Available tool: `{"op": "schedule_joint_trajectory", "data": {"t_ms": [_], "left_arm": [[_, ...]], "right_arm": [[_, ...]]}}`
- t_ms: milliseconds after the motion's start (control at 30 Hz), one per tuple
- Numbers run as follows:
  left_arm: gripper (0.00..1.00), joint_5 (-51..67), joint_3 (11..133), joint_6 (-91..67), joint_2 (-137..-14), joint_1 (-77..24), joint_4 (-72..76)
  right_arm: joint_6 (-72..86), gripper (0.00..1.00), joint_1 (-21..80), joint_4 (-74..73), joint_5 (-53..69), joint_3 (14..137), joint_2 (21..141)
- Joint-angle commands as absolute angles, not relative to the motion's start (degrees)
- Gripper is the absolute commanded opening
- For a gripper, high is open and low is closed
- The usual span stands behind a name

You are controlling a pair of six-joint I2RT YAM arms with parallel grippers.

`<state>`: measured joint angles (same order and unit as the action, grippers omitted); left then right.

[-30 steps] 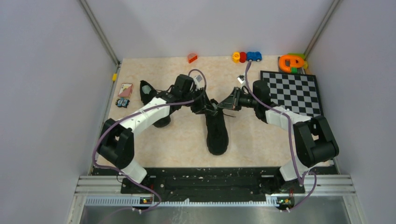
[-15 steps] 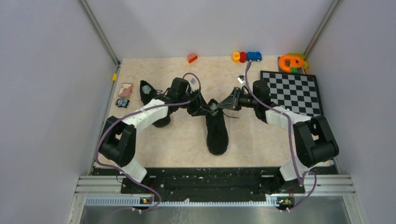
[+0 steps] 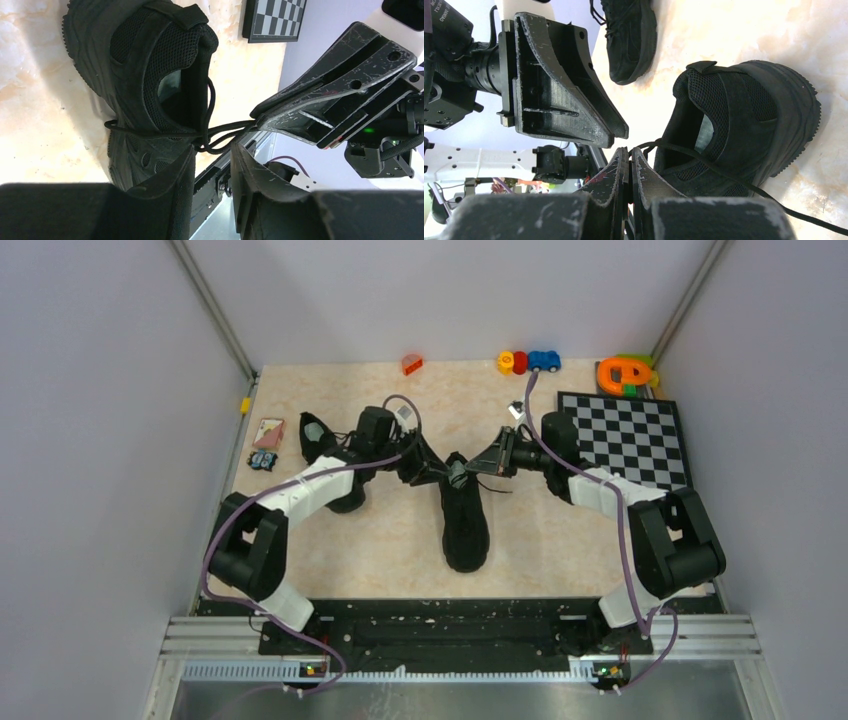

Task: Tie the shoes
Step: Cross the shoelace with the shoelace.

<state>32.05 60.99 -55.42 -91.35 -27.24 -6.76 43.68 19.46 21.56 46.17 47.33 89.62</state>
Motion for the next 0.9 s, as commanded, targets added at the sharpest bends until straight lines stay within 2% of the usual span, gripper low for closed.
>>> {"op": "schedule_joint_trajectory", "data": {"t_ms": [0,533,700,867], "left_arm": [[0.34,33.81,62.58,-56.11,-93.07,-27.11,-5.33],[0.31,35.62,68.46,-51.95,-96.97,-28.75,-11.95],[0.2,36.73,69.98,-50.0,-98.34,-29.33,-14.84],[0.19,36.16,70.44,-48.89,-98.39,-29.48,-16.88]], "right_arm": [[43.42,0.0,20.07,23.34,46.5,49.57,87.54],[43.42,0.0,20.04,23.19,46.49,49.57,87.62],[43.55,0.0,20.08,23.46,46.58,49.66,87.78],[43.57,0.0,20.08,23.44,46.58,49.59,87.75]]}}
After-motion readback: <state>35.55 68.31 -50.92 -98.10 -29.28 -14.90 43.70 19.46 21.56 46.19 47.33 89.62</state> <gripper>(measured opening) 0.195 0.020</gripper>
